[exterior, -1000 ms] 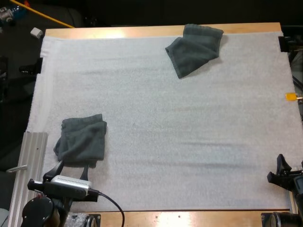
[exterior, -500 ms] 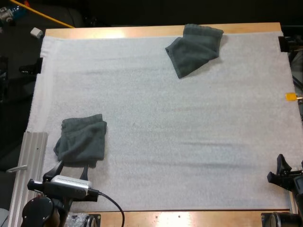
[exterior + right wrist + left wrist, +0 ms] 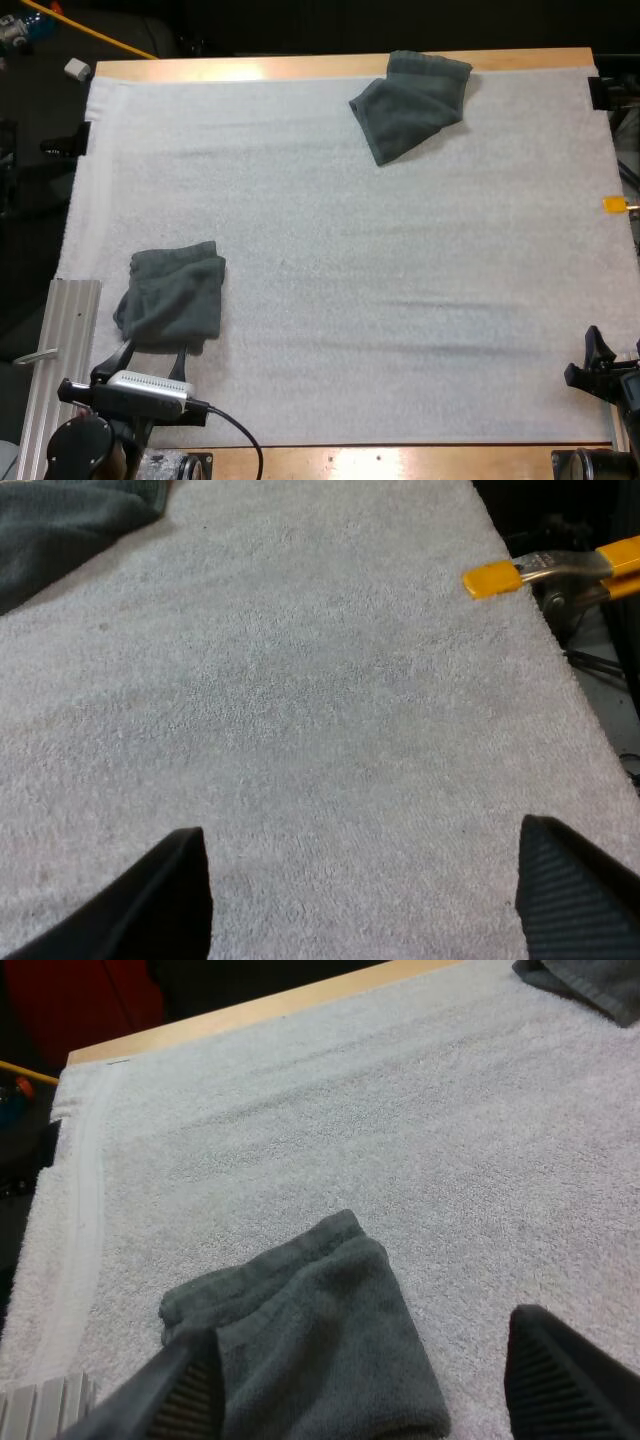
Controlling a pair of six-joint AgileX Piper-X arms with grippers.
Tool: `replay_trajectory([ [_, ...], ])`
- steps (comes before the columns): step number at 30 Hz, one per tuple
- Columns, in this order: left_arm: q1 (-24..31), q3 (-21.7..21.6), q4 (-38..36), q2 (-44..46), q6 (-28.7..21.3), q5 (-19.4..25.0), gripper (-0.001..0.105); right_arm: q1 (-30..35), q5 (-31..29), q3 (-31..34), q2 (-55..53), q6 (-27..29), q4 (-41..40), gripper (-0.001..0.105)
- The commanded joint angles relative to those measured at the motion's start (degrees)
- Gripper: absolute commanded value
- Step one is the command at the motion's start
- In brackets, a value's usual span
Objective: Pick towel from pile, fold and stack
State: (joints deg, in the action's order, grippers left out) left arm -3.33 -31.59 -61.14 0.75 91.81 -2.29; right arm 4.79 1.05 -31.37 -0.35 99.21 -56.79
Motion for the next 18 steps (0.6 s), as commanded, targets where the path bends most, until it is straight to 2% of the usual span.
replay_trajectory([
  [1,-0.14,-0.14,1.33,8.13,0.25,-0.18,0.058,0.09,-0.05,-0.11,-2.33,0.5,-0.13,0.062],
  [18,-0.12,-0.17,1.34,7.89,0.2,0.04,0.058,0.13,0.07,-0.15,-2.25,0.27,0.19,0.063],
])
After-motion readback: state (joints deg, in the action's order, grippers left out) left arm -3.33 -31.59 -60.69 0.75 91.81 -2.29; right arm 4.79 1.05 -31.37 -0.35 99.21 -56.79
